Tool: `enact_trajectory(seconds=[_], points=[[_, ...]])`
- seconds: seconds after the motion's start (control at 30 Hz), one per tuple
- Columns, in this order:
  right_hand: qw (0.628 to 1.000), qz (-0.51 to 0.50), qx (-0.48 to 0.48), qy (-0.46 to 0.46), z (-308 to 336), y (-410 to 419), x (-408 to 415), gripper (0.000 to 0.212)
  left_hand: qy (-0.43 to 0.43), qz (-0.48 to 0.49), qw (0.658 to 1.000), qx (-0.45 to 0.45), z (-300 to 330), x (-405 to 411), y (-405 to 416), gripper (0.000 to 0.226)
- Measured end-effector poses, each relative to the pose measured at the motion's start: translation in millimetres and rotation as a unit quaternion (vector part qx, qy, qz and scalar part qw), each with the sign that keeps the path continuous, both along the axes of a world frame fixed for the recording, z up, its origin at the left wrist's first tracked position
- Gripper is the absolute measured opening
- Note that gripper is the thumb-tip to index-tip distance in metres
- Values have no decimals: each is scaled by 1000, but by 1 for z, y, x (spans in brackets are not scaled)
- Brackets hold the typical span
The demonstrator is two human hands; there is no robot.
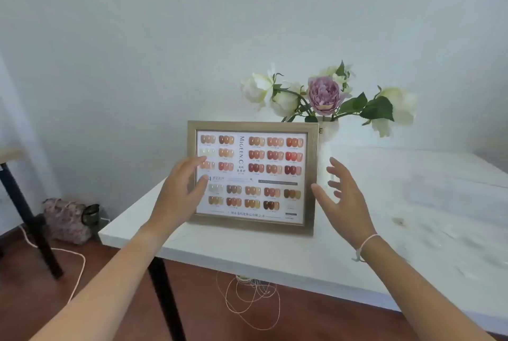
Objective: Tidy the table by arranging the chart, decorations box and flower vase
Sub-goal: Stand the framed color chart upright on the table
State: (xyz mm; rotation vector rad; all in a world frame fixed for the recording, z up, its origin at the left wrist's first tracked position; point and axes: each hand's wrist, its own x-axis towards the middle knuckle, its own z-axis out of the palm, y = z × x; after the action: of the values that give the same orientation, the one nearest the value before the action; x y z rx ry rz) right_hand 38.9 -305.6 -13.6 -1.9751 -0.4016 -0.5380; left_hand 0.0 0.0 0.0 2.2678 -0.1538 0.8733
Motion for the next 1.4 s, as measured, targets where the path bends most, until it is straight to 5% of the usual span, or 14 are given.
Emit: enact_trajectory(seconds=[0.23,0.57,1.4], points=[[991,64,71,94,-24,18,5,81,27,47,991,-125,-31,11,10,47],[985,71,73,139,-53,25,11,64,150,16,954,-260,-61,17,20,49],[978,120,96,142,-47,67,46,48,112,56,951,-283,-60,2,60,39]])
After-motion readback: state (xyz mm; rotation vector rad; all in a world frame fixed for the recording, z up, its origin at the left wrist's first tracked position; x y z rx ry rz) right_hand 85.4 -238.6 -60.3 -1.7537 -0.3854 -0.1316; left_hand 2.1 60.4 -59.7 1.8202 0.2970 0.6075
